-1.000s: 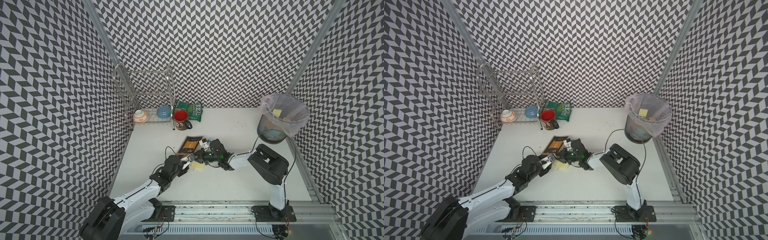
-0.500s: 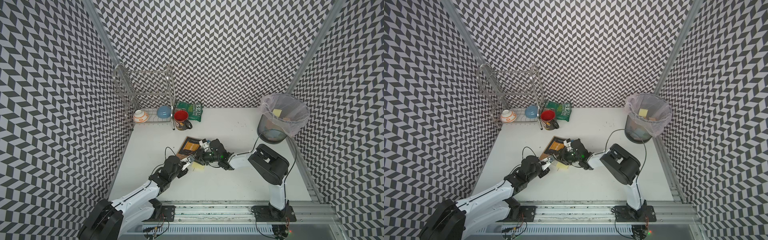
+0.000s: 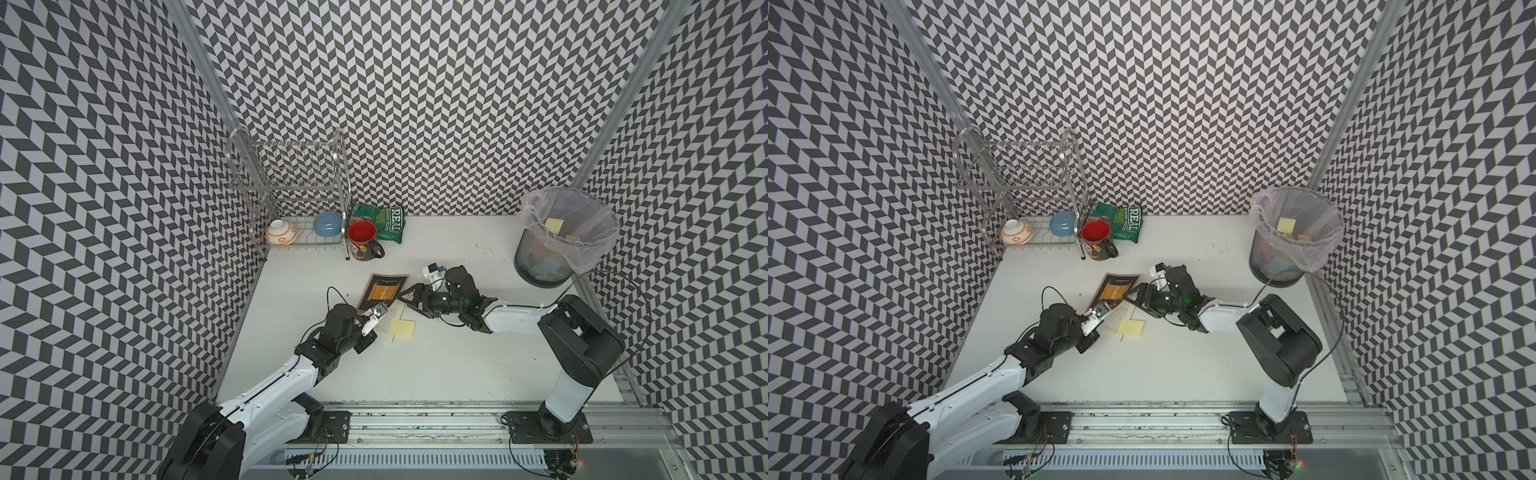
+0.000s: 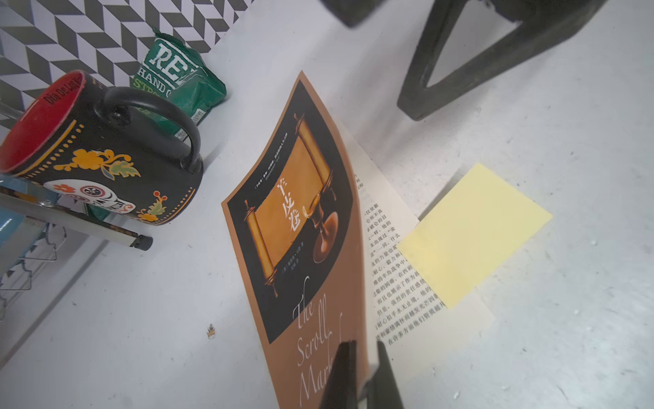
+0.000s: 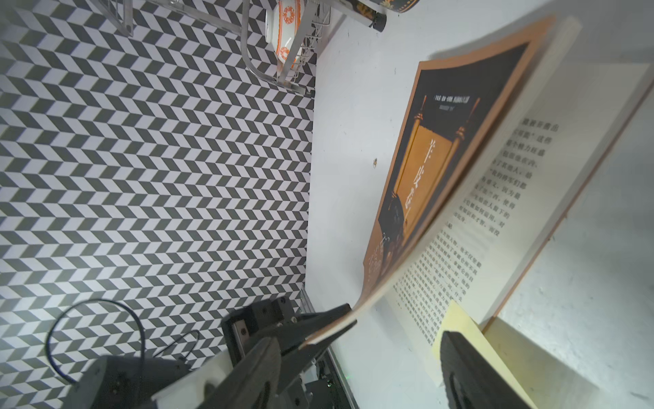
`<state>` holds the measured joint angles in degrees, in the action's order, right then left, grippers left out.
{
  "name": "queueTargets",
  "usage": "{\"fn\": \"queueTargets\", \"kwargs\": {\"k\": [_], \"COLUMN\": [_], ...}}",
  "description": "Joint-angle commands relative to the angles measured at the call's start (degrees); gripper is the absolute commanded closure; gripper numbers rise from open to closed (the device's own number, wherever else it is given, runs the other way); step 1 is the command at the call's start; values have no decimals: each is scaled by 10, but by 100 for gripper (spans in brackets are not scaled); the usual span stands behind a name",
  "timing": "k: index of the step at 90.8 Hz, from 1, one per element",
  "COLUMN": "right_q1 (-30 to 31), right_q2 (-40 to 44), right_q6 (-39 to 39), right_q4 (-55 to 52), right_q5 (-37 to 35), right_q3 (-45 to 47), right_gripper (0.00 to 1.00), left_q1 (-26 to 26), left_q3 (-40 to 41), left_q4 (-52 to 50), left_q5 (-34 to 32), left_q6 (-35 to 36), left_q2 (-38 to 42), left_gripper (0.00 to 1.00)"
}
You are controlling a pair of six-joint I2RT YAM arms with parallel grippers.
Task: Peel off the used sticky note
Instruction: Open the book at the center of the board, then tear off the note from the book.
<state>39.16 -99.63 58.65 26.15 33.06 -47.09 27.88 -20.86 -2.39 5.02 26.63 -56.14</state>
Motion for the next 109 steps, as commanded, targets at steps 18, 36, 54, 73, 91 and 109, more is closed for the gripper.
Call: {"fn": "queueTargets", "kwargs": {"k": [18,36,54,73,91,109], "right_q1": [4,14,39,58,51,14], "right_q2": [35,16,-36,-54,-49,-13], "right_q6": [-81,-83,-65,-31,-6,-1], "right_q4": [-44,-24,5,53,71,59], "right_q5": [-36,-31,-18,-10,-16,-19], "right_q3": [89,101,85,87,100,129], "right_gripper": [28,32,41,56,90,100], "left_q1": [-99,-128,-139,-144,-154,-181], "left_q3": [-44,-45,-44,-40,-41,-39], "left_q4": [-59,-59,-57,-48,-48,-49], "left_q5": [176,203,208,195,192,188], "left_q6": [-16,-19,-22,-31,-35,-36], "left_q2": [13,18,25,38,43,55], "left_gripper": [100,100,100,100,100,100]}}
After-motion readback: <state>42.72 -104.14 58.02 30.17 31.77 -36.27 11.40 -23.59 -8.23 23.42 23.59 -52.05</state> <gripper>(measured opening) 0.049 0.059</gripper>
